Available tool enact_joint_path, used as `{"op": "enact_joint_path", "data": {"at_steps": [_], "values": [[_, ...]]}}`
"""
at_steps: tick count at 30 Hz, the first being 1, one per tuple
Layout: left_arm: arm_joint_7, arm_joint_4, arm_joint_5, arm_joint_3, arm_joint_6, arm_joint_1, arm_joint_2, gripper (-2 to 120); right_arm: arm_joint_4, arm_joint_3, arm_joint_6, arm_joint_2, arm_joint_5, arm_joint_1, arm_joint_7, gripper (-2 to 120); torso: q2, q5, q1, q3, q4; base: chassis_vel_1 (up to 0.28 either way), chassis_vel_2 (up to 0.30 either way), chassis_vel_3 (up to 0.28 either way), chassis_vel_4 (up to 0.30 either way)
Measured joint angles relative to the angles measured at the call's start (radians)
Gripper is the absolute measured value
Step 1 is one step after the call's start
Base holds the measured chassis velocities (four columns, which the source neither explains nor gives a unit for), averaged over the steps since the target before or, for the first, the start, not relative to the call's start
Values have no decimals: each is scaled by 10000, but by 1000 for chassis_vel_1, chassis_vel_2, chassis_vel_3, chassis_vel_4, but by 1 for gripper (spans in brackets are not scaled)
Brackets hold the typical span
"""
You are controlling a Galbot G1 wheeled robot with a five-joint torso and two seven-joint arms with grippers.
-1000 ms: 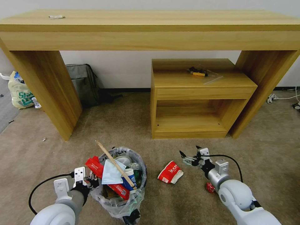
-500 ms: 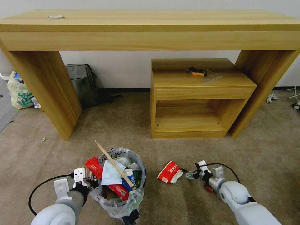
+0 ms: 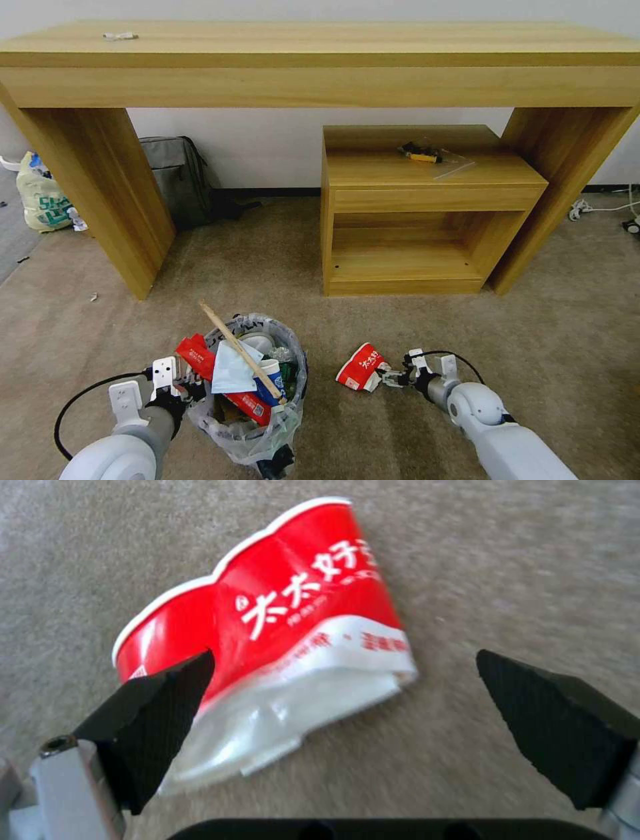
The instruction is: Pick up the trash bin and place the garbage on the floor into it.
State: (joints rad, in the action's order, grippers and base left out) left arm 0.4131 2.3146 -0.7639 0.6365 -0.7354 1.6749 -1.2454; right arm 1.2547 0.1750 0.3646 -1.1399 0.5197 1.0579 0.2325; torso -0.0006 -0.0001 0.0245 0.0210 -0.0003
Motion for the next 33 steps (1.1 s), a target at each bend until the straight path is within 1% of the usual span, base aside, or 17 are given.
{"op": "enact_joint_path", "data": {"at_steps": [2,4,9,12,23,24,26,27,29,30,33], "values": [[0,56,0,-17,0,16,-5,0,-335,-97,-105,-253,-118,-146,3,100,0,0,0,0,1,0,0,0,0],[0,83,0,-17,0,26,-1,0,-458,-130,-135,-337,-138,-202,3,100,0,-2,0,0,0,0,0,0,0],[0,212,-73,-18,0,43,67,0,-1336,-192,-641,-822,-320,-532,140,100,0,0,0,0,0,0,0,0,0],[1,238,-79,-18,0,77,92,0,-1610,-181,-813,-963,-322,-644,238,100,0,-5,0,-1,-1,0,0,0,0],[3,251,-76,-48,0,119,132,0,-2069,-145,-1024,-1272,-290,-928,211,100,0,-3,0,-1,-2,0,0,0,0],[3,251,-72,-56,0,118,130,0,-2081,-151,-1036,-1274,-290,-933,191,96,1,-3,0,-2,-3,0,0,0,0],[2,250,-67,-56,0,117,130,0,-2088,-162,-1040,-1274,-294,-936,176,93,1,-5,-1,-2,-3,0,0,0,0],[2,248,-65,-57,0,116,130,0,-2100,-183,-1045,-1279,-299,-943,150,89,1,-4,0,-2,-2,0,0,0,0],[2,248,-61,-54,0,117,139,0,-2136,-259,-1052,-1306,-326,-957,41,82,1,-11,0,-3,-6,0,0,0,0],[2,248,-61,-54,0,117,139,0,-2136,-259,-1052,-1306,-326,-957,41,82,1,-11,0,-3,-6,0,0,0,0],[1,248,-61,-50,0,133,149,0,-2199,-310,-1060,-1364,-410,-977,-93,72,2,-12,-1,-4,-10,0,0,0,0]]}}
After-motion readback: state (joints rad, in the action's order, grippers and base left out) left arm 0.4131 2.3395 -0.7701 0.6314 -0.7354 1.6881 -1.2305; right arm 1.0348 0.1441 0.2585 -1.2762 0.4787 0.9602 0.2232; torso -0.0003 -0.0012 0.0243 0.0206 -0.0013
